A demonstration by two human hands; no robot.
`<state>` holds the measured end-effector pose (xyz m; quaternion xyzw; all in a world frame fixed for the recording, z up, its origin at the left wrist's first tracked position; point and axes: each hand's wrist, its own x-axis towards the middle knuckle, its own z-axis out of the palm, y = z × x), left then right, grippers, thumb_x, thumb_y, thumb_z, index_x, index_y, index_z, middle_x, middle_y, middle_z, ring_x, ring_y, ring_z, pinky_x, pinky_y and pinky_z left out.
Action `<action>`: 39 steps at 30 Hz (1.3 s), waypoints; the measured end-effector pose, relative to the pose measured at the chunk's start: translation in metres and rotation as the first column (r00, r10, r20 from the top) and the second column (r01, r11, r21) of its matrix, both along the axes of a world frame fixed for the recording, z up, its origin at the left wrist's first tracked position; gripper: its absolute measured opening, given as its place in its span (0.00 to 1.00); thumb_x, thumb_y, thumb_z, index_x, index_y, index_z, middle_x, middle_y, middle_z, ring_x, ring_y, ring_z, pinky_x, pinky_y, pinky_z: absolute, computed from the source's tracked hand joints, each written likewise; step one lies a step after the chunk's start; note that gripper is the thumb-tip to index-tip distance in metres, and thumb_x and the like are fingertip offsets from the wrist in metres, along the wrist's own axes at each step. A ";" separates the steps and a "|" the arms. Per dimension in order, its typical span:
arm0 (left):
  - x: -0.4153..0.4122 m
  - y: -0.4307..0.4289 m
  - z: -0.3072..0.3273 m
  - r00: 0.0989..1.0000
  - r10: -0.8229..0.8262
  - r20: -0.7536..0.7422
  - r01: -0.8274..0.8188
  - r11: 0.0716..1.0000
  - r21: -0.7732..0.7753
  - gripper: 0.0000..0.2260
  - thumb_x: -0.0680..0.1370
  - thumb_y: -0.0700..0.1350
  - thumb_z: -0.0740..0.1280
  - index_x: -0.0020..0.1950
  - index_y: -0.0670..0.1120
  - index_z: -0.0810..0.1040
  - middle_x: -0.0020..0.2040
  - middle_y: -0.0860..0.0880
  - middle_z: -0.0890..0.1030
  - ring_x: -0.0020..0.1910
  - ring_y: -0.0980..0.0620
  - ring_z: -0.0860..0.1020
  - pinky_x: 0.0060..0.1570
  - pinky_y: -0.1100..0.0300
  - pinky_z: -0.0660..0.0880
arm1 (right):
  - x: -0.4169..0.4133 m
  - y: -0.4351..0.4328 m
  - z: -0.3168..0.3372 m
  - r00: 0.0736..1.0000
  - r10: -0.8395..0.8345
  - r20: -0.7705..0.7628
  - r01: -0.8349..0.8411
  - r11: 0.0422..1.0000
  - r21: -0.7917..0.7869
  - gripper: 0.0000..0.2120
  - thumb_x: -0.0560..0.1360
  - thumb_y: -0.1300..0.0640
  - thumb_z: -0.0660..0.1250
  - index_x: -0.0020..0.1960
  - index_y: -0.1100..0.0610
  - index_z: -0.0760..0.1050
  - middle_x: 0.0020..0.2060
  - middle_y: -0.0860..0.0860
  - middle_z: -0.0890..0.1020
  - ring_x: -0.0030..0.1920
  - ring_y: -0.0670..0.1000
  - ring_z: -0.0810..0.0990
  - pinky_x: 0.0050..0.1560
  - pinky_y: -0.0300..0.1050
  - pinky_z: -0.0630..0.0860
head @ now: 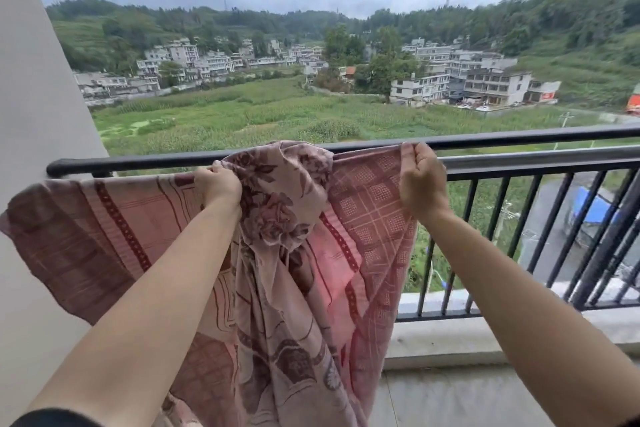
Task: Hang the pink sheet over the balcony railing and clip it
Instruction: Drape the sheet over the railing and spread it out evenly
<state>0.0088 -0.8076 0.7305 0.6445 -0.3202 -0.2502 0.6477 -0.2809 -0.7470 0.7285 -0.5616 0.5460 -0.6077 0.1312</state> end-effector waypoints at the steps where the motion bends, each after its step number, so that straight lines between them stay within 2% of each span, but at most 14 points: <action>1: 0.004 -0.001 -0.001 1.000 0.009 -0.025 -0.009 1.000 0.009 0.15 0.84 0.48 0.54 0.63 0.39 0.70 0.62 0.41 0.75 0.59 0.43 0.75 0.55 0.56 0.68 | -0.009 0.001 0.005 0.996 -0.088 0.010 0.088 0.994 -0.064 0.16 0.85 0.54 0.54 0.38 0.53 0.68 0.28 0.50 0.73 0.28 0.49 0.71 0.31 0.47 0.69; 5: 0.004 0.015 -0.006 0.984 0.132 0.123 -0.138 0.990 0.042 0.15 0.84 0.49 0.54 0.61 0.40 0.70 0.58 0.42 0.77 0.55 0.42 0.76 0.51 0.54 0.68 | -0.023 0.011 -0.003 0.973 -0.212 0.094 0.222 0.967 -0.125 0.18 0.83 0.54 0.56 0.34 0.50 0.66 0.27 0.47 0.71 0.27 0.48 0.67 0.30 0.44 0.65; 9: -0.016 0.035 0.005 0.816 0.242 0.525 -0.109 0.956 -0.271 0.24 0.79 0.61 0.55 0.59 0.42 0.72 0.60 0.40 0.74 0.60 0.42 0.71 0.56 0.49 0.67 | -0.018 0.018 -0.005 0.964 0.150 0.219 -0.183 0.973 0.141 0.23 0.78 0.39 0.63 0.32 0.54 0.72 0.26 0.50 0.73 0.29 0.55 0.70 0.32 0.49 0.68; 11: -0.030 0.041 0.017 0.646 0.170 0.744 0.100 0.948 -0.303 0.31 0.74 0.70 0.55 0.64 0.47 0.72 0.64 0.44 0.70 0.65 0.45 0.67 0.64 0.47 0.63 | -0.018 0.024 -0.003 0.949 0.285 0.134 -0.312 0.909 0.276 0.22 0.76 0.40 0.67 0.39 0.60 0.79 0.30 0.52 0.80 0.32 0.56 0.78 0.35 0.48 0.74; 13: -0.040 0.040 0.026 0.371 0.003 0.929 0.225 0.970 -0.094 0.35 0.70 0.75 0.60 0.66 0.52 0.73 0.66 0.47 0.69 0.66 0.46 0.64 0.67 0.45 0.61 | -0.011 0.028 -0.002 0.933 0.356 0.048 -0.352 0.882 0.312 0.16 0.76 0.47 0.70 0.44 0.62 0.82 0.33 0.52 0.83 0.35 0.51 0.81 0.39 0.47 0.77; 14: -0.042 0.038 0.027 0.232 -0.066 0.970 0.242 0.970 0.008 0.32 0.70 0.74 0.62 0.63 0.53 0.76 0.63 0.47 0.72 0.64 0.45 0.67 0.66 0.45 0.63 | -0.005 0.030 -0.002 0.919 0.394 0.027 -0.382 0.868 0.317 0.14 0.76 0.50 0.70 0.45 0.62 0.82 0.35 0.52 0.84 0.37 0.50 0.82 0.43 0.47 0.78; 15: -0.040 0.034 0.026 0.175 -0.097 0.980 0.264 0.963 0.049 0.25 0.72 0.70 0.64 0.57 0.53 0.80 0.58 0.48 0.78 0.60 0.45 0.72 0.64 0.44 0.66 | 0.002 0.030 -0.002 0.901 0.433 0.035 -0.420 0.849 0.320 0.12 0.76 0.52 0.71 0.48 0.61 0.83 0.39 0.52 0.85 0.39 0.50 0.83 0.46 0.48 0.79; 16: -0.038 0.032 0.025 0.240 -0.114 0.964 0.304 0.952 0.037 0.17 0.76 0.63 0.64 0.52 0.52 0.82 0.51 0.49 0.82 0.54 0.45 0.77 0.61 0.45 0.70 | 0.007 0.031 -0.004 0.884 0.463 0.065 -0.458 0.829 0.320 0.10 0.75 0.53 0.71 0.51 0.59 0.82 0.43 0.52 0.86 0.43 0.50 0.85 0.49 0.47 0.80; 19: -0.008 0.024 0.023 0.687 -0.067 0.723 0.303 0.932 -0.201 0.14 0.81 0.50 0.63 0.44 0.41 0.80 0.37 0.46 0.81 0.38 0.45 0.78 0.41 0.50 0.76 | 0.036 0.024 -0.008 0.841 0.518 0.157 -0.539 0.777 0.326 0.16 0.75 0.50 0.73 0.59 0.55 0.79 0.49 0.52 0.86 0.50 0.52 0.86 0.52 0.47 0.81; 21: 0.010 0.023 0.024 0.799 0.002 0.602 0.205 0.939 -0.275 0.15 0.82 0.48 0.62 0.41 0.39 0.76 0.35 0.45 0.77 0.36 0.44 0.74 0.35 0.54 0.67 | 0.057 0.020 -0.005 0.839 0.531 0.118 -0.534 0.761 0.370 0.21 0.74 0.41 0.71 0.57 0.57 0.81 0.48 0.53 0.87 0.48 0.57 0.86 0.52 0.50 0.80; 25: 0.022 0.027 0.019 0.786 0.047 0.616 0.171 0.942 -0.289 0.14 0.83 0.46 0.62 0.44 0.38 0.76 0.38 0.48 0.73 0.39 0.48 0.71 0.38 0.58 0.61 | 0.103 -0.004 0.010 0.863 0.473 0.176 -0.502 0.764 0.405 0.27 0.72 0.36 0.71 0.50 0.62 0.82 0.41 0.59 0.85 0.36 0.56 0.85 0.40 0.45 0.82; 28: 0.026 0.022 0.020 0.779 0.040 0.626 0.177 0.943 -0.281 0.13 0.83 0.47 0.61 0.46 0.38 0.77 0.38 0.50 0.72 0.39 0.49 0.70 0.38 0.58 0.62 | 0.132 -0.030 0.012 0.944 0.322 0.080 -0.323 0.839 0.439 0.26 0.69 0.34 0.72 0.37 0.59 0.75 0.33 0.56 0.79 0.32 0.53 0.77 0.36 0.46 0.74; 35: 0.032 0.005 0.029 0.745 0.091 0.661 0.103 0.963 -0.248 0.16 0.83 0.49 0.58 0.50 0.39 0.78 0.41 0.44 0.79 0.39 0.46 0.74 0.37 0.58 0.62 | 0.071 -0.037 0.038 0.985 -0.023 -0.172 0.069 0.961 0.268 0.08 0.76 0.52 0.71 0.44 0.56 0.78 0.38 0.51 0.82 0.40 0.53 0.81 0.41 0.48 0.79; 39: 0.029 0.002 0.032 0.786 0.090 0.612 0.071 0.970 -0.234 0.16 0.83 0.49 0.58 0.50 0.37 0.77 0.46 0.39 0.81 0.46 0.40 0.78 0.38 0.58 0.61 | -0.002 -0.025 0.054 0.878 -0.460 -0.130 0.474 0.873 0.111 0.05 0.79 0.55 0.68 0.49 0.57 0.78 0.48 0.56 0.84 0.43 0.55 0.80 0.38 0.45 0.75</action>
